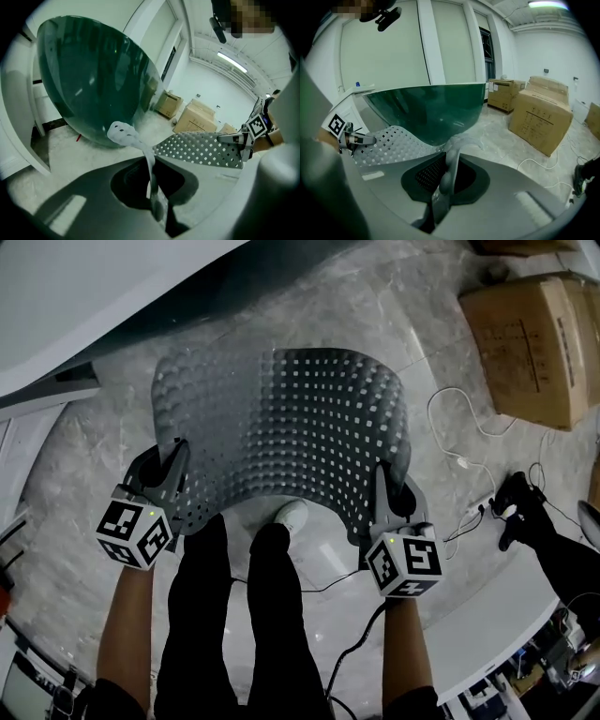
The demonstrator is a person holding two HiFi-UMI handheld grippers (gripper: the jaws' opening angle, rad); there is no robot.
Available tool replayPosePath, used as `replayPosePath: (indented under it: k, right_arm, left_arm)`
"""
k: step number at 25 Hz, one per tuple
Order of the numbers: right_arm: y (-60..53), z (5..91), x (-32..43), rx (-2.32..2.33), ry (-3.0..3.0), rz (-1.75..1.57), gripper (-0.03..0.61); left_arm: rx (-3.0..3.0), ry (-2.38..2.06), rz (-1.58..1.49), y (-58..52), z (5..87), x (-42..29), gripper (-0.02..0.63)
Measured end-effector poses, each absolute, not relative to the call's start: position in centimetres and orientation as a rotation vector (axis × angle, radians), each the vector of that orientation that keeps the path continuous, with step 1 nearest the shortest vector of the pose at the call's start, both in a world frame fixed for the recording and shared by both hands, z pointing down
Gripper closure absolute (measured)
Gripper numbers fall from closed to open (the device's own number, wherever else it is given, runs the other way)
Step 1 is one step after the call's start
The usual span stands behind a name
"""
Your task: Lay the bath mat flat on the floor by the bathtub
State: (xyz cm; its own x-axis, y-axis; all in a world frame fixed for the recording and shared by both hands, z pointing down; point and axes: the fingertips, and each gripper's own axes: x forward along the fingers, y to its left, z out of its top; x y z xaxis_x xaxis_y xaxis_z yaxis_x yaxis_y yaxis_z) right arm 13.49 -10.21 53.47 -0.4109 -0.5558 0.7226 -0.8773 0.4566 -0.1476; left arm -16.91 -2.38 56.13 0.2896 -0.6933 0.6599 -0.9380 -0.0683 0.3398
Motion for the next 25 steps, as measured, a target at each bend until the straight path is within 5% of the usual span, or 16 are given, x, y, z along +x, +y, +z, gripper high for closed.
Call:
replayPosePath:
  k: [25]
  right_arm:
    - [-10.3, 71.6, 11.2, 1.109, -2.151, 0.686, 0.534]
  left_arm:
    - [1.876, -1.482, 0.551, -3.3, 73.9, -19.9, 0.6]
